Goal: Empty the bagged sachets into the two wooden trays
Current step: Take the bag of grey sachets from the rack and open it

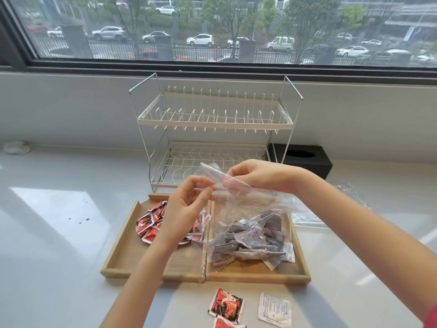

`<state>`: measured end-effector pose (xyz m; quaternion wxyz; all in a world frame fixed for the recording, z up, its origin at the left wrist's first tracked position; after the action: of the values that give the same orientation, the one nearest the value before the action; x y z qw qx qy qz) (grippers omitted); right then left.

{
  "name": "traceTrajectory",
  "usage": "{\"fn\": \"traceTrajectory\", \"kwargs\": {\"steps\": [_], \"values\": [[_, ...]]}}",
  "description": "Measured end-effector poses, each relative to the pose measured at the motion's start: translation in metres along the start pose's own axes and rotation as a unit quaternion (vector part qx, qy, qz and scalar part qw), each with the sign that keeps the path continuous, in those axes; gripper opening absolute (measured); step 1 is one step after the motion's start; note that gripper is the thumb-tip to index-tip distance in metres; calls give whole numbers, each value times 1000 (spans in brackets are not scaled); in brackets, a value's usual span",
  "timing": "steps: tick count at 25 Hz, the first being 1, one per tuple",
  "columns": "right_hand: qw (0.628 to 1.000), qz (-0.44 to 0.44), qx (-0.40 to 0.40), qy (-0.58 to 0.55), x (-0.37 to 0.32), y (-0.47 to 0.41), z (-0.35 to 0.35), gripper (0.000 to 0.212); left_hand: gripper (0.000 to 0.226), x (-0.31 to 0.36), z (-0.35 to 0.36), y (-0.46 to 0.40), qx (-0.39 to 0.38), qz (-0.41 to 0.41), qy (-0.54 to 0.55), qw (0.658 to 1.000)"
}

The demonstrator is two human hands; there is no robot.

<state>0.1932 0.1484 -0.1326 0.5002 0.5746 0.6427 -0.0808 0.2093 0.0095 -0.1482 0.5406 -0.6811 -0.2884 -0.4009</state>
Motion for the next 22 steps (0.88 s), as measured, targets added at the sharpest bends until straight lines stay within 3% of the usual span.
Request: {"fn": "traceTrajectory", "kwargs": {"steps": [5, 7, 10, 15, 18, 22], "values": [[982, -63, 74, -162, -14, 14, -27, 8, 13, -3, 0, -1, 3, -7, 15, 1000], [976, -83, 99, -173, -20, 22, -40, 7, 14, -3, -3, 0, 16, -6, 26, 1000], [987, -61, 109, -96, -16, 19, -40, 13, 16, 0, -2, -1, 16, -2, 32, 999], [994, 99, -6, 49, 32, 11, -19, 57, 15, -1, -2, -1, 15, -6, 34, 999], [994, 69, 8, 87, 38, 19, -27, 34, 14, 0, -2, -1, 11, -5, 31, 999], [994, -7, 106, -31, 10, 44, -54, 16, 14, 1, -4, -3, 19, -7, 25, 999]]}}
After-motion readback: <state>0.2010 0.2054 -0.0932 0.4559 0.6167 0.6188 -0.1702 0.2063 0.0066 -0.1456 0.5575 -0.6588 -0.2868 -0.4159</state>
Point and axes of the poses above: each hand's wrist, its own y-axis away from the middle knuckle, its own z-axis out of the palm, x = y × z, the point moved 7 cm from there along -y, towards the middle knuckle, and after that the axes turned 14 degrees about z, right-handed, at the moved point
